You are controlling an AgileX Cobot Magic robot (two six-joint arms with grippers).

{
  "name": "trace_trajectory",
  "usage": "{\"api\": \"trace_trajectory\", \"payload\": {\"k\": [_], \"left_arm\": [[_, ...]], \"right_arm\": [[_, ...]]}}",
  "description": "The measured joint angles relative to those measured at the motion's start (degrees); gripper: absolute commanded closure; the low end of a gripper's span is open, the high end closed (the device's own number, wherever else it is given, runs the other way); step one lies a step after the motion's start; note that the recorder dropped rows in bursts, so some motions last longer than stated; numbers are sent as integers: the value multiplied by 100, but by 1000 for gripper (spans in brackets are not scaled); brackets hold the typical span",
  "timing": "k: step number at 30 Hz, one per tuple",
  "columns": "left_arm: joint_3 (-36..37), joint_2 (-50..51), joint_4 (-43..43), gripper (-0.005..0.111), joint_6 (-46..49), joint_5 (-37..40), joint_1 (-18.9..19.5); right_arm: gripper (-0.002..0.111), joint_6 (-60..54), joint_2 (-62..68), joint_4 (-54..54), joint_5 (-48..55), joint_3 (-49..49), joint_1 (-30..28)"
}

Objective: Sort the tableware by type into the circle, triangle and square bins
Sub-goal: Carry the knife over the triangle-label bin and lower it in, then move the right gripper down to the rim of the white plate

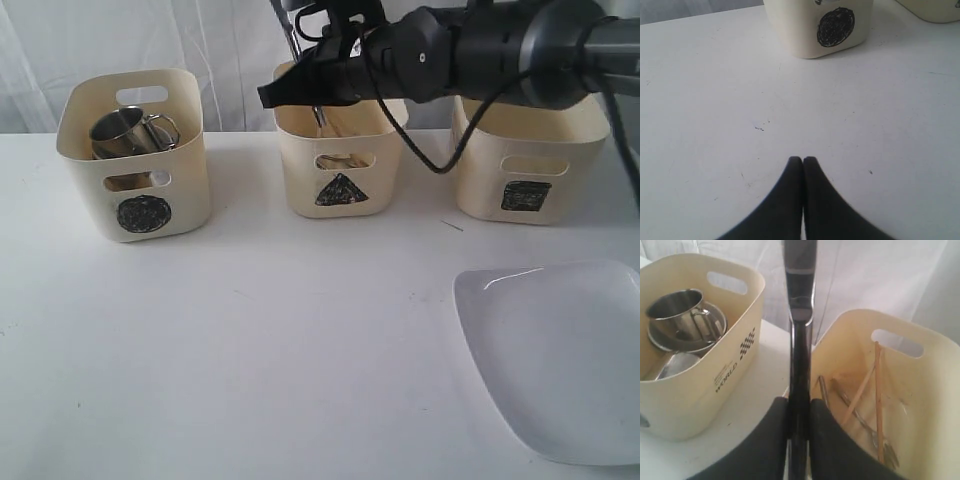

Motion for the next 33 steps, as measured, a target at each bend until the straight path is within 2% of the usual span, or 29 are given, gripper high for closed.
{"api": "trace_trajectory", "payload": {"k": [5,11,20,25,33], "left_arm": [[0,0,0,107,0,0,0],[0,0,0,107,0,0,0],[0,0,0,107,0,0,0],[0,0,0,107,0,0,0],[0,0,0,107,0,0,0]], "right_arm": [[105,0,726,0,-44,-819,-156],[77,0,1442,0,404,-1662,-380],[76,0,1517,-95,1094,-1922,-501],[76,0,903,-261,1741,-1413,-501],[73,0,-651,-697,2832,201,-511]]}}
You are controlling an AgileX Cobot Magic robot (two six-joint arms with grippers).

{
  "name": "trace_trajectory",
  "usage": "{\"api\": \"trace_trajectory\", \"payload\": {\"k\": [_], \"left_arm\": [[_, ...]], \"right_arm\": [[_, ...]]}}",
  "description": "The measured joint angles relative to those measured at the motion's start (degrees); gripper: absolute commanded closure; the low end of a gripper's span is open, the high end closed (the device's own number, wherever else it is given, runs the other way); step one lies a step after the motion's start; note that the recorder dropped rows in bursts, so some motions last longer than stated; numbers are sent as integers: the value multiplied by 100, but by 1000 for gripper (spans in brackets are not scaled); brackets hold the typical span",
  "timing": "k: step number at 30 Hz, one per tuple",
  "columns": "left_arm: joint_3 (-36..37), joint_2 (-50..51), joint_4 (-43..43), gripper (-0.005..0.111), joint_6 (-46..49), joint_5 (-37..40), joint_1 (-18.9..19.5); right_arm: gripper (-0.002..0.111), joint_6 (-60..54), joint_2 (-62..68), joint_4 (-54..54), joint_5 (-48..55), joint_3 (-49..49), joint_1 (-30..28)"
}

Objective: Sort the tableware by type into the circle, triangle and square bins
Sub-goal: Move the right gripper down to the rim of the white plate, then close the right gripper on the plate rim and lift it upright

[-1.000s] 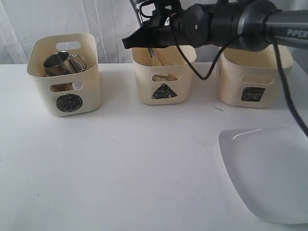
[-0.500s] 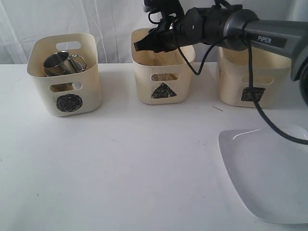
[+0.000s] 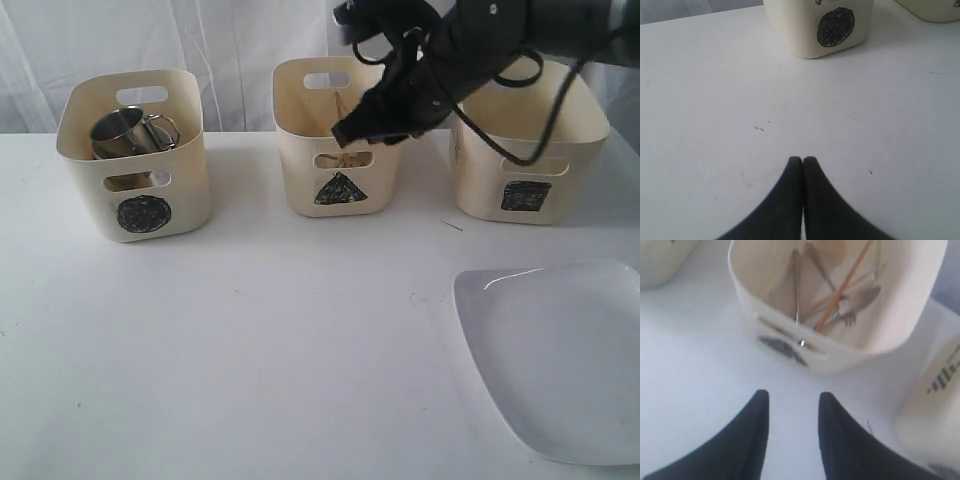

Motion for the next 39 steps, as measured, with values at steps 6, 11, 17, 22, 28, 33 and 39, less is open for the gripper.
{"api": "trace_trajectory", "payload": {"k": [6,11,17,22,28,33,39], "left_arm": [[0,0,0,107,0,0,0],[0,0,0,107,0,0,0],[0,0,0,107,0,0,0],[0,0,0,107,0,0,0],[0,0,0,107,0,0,0],[0,0,0,107,0,0,0],[0,0,0,107,0,0,0]], "right_arm": [[65,310,-849,-273,941,1284,299],[65,1747,-1130,-1404,1364,2213,958],[65,3075,-1130,-2318,1704,2757,1729],[65,3885,-1130,-3037,1984,2911,2035],[65,4598,-899,-3719,2518,3269,2295],[65,4874,-614,-3798,2514,3540,2594],[65,4938,-313,-3808,2429,3597,2691]]}}
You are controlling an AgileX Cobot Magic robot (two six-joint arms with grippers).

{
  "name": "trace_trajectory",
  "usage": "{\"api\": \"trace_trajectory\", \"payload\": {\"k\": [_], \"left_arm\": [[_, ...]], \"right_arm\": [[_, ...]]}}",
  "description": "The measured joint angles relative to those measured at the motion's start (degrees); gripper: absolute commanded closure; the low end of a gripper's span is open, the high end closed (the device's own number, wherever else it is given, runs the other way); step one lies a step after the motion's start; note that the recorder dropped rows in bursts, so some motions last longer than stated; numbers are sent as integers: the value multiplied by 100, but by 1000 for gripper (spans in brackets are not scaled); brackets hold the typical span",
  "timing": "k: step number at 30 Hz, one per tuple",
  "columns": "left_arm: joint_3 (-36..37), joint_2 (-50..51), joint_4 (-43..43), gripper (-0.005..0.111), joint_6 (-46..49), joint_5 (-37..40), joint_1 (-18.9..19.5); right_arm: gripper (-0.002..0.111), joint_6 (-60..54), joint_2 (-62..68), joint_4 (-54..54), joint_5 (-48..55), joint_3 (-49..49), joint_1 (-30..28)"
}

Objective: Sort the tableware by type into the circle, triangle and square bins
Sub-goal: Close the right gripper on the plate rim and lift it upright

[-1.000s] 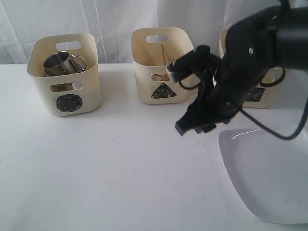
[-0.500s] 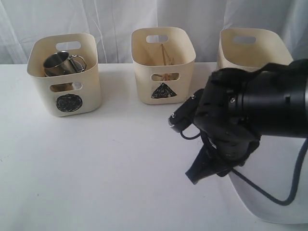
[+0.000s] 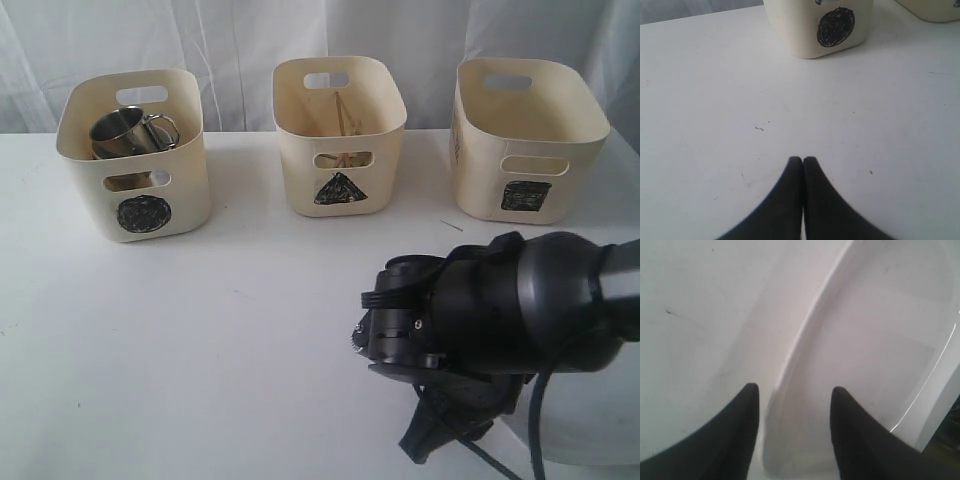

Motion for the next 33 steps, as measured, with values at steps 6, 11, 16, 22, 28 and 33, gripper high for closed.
{"api": "trace_trajectory", "payload": {"k": [6,11,16,22,28,33], "left_arm": [[0,0,0,107,0,0,0],[0,0,0,107,0,0,0],[0,0,0,107,0,0,0],[0,0,0,107,0,0,0],[0,0,0,107,0,0,0],[0,0,0,107,0,0,0]], "right_arm": [[65,0,191,-120,-163,0,0],[65,0,461,-208,-242,197,0],[65,163,556,-589,-185,411,0],[77,411,581,-811,-172,609,-18],[108,526,637,-765,-271,656,-46],[108,562,640,-727,-316,661,-58]]}}
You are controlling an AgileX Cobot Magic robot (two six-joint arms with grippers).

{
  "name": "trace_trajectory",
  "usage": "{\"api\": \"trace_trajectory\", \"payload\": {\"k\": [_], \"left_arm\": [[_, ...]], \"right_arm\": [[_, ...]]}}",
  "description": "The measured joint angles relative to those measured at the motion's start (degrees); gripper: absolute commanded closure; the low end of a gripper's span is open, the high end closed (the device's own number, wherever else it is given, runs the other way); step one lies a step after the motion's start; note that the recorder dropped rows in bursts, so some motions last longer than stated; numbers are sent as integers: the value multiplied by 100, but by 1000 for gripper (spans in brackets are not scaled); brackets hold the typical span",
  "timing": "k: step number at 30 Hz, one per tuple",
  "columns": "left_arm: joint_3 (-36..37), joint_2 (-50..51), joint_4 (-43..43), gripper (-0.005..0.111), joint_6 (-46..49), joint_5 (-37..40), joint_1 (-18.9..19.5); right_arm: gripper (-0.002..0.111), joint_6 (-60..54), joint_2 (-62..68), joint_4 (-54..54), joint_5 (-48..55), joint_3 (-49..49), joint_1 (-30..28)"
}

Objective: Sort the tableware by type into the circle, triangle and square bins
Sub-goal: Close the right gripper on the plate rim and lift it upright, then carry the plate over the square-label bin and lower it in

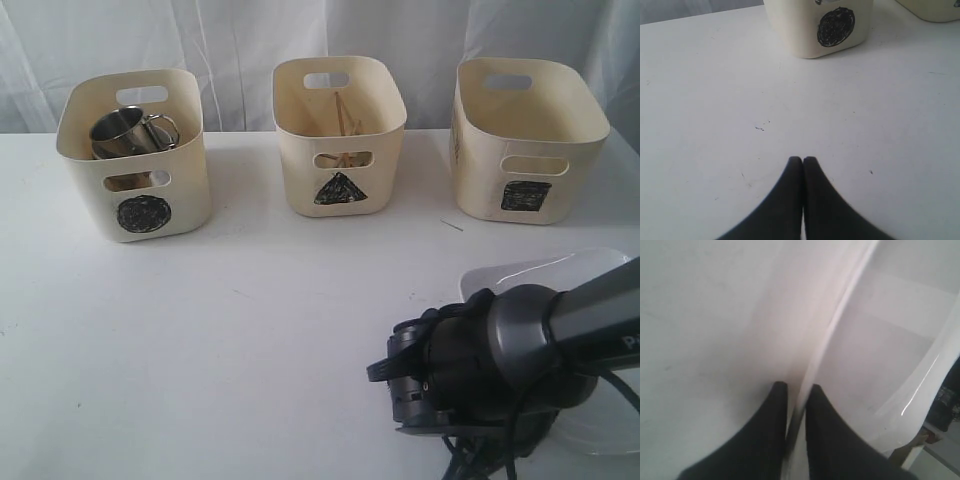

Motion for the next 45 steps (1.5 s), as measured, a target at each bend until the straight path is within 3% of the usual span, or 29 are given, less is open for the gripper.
{"api": "trace_trajectory", "payload": {"k": [9,19,45], "left_arm": [[0,0,0,107,0,0,0],[0,0,0,107,0,0,0],[0,0,0,107,0,0,0]], "right_arm": [[108,40,-1288,422,-503,-35,0],[108,-18,-2963,625,-905,-784,0],[108,-295,-3317,-588,-1439,-2365,-108]]}}
